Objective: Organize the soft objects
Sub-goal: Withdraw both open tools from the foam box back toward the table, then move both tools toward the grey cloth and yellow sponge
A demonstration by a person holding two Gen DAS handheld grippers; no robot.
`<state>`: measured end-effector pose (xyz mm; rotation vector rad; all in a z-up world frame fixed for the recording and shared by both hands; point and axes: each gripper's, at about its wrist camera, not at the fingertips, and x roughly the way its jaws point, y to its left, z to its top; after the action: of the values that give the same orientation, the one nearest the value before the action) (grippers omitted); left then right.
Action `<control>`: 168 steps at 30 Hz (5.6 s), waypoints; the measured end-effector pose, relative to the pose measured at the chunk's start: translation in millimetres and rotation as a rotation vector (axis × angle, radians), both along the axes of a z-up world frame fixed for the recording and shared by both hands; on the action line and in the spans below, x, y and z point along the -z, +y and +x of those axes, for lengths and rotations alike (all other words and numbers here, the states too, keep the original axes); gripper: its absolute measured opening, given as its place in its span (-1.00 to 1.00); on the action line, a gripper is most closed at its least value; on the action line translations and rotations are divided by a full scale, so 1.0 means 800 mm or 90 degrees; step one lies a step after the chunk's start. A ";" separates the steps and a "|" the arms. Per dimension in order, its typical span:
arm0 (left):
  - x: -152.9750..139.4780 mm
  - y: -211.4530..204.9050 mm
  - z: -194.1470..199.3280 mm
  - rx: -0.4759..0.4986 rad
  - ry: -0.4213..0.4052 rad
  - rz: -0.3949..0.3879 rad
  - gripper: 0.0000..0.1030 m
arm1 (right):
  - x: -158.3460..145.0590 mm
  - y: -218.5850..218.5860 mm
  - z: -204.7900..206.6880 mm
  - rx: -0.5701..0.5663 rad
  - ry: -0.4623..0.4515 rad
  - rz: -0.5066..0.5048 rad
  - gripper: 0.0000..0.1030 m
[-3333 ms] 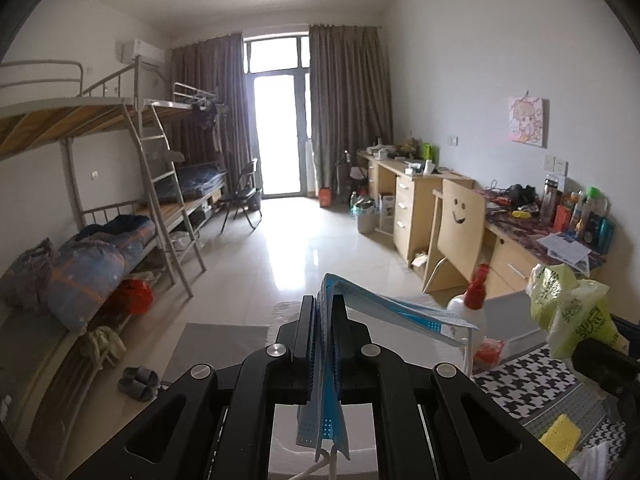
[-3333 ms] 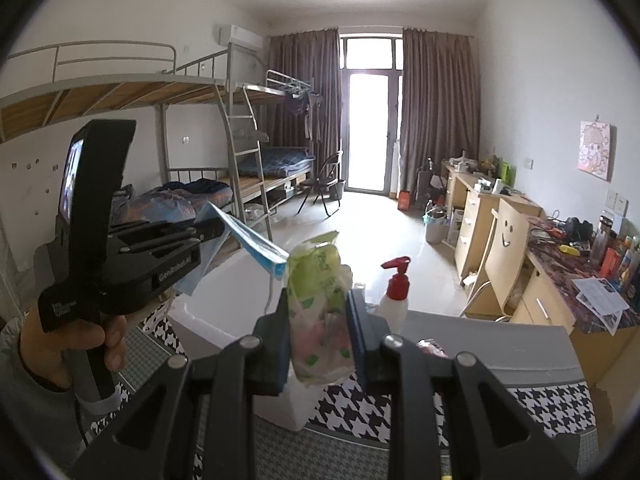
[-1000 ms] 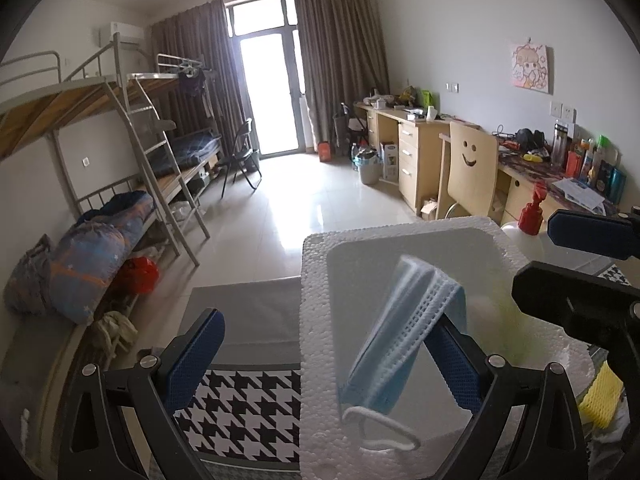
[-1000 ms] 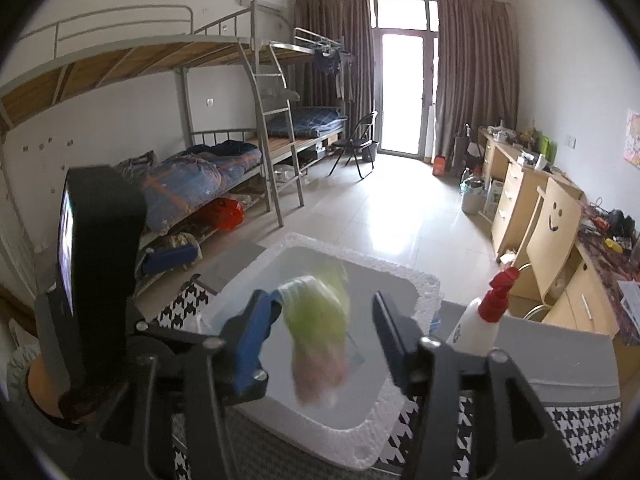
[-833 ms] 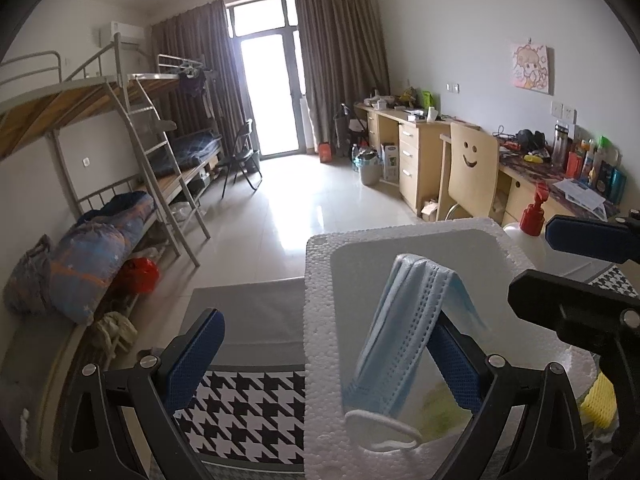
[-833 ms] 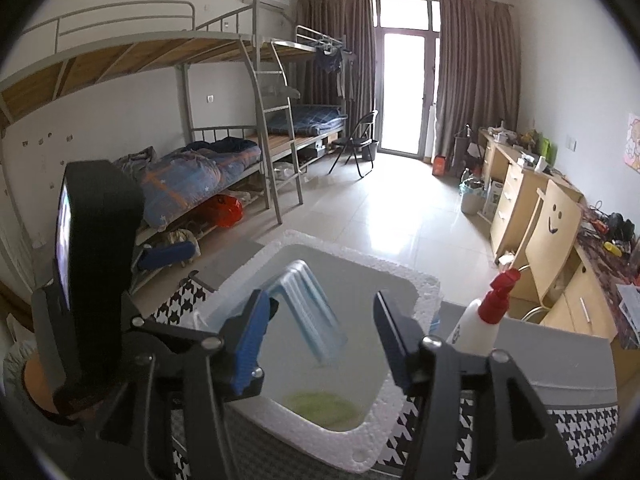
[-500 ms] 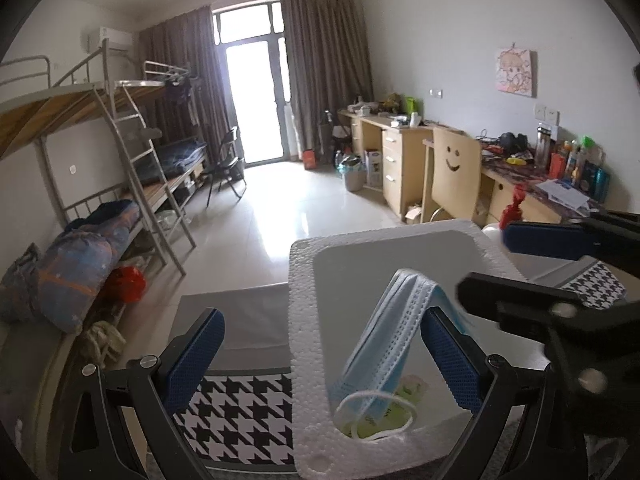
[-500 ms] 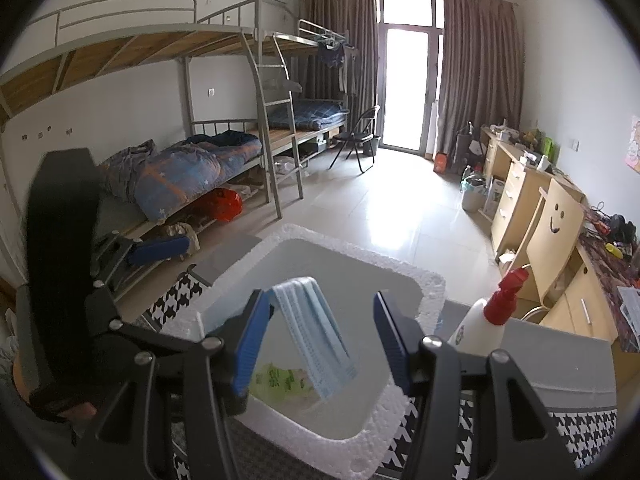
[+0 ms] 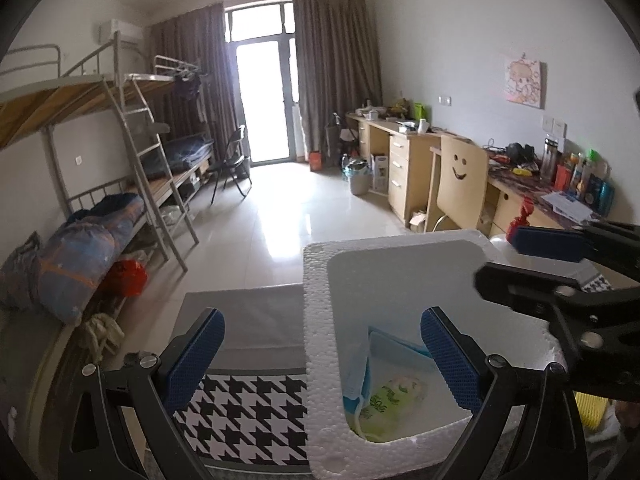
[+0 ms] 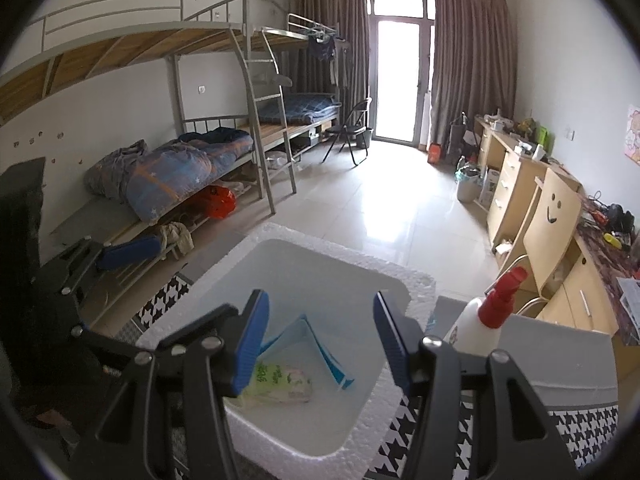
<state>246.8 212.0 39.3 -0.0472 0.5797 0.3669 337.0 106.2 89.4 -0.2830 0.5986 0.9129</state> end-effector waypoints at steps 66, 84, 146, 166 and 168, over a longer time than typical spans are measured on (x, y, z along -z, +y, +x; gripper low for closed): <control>-0.070 -0.141 -0.151 0.059 -0.178 0.027 0.98 | -0.045 -0.175 -0.114 0.071 -0.122 0.121 0.79; -0.065 -0.179 -0.174 0.091 -0.195 0.047 0.98 | -0.041 -0.214 -0.138 0.092 -0.135 0.134 0.79; 0.012 -0.288 -0.156 0.275 -0.166 -0.028 0.98 | 0.048 -0.375 -0.165 0.320 -0.122 0.119 0.79; 0.064 -0.318 -0.127 0.323 -0.082 -0.041 0.98 | 0.099 -0.401 -0.156 0.363 -0.072 0.079 0.79; 0.070 -0.323 -0.121 0.332 -0.061 -0.045 0.98 | 0.106 -0.406 -0.154 0.367 -0.062 0.078 0.79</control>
<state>149.6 -46.6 -17.1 0.0194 0.4886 -0.1613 213.8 -218.2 4.7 -0.0349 0.4928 0.3750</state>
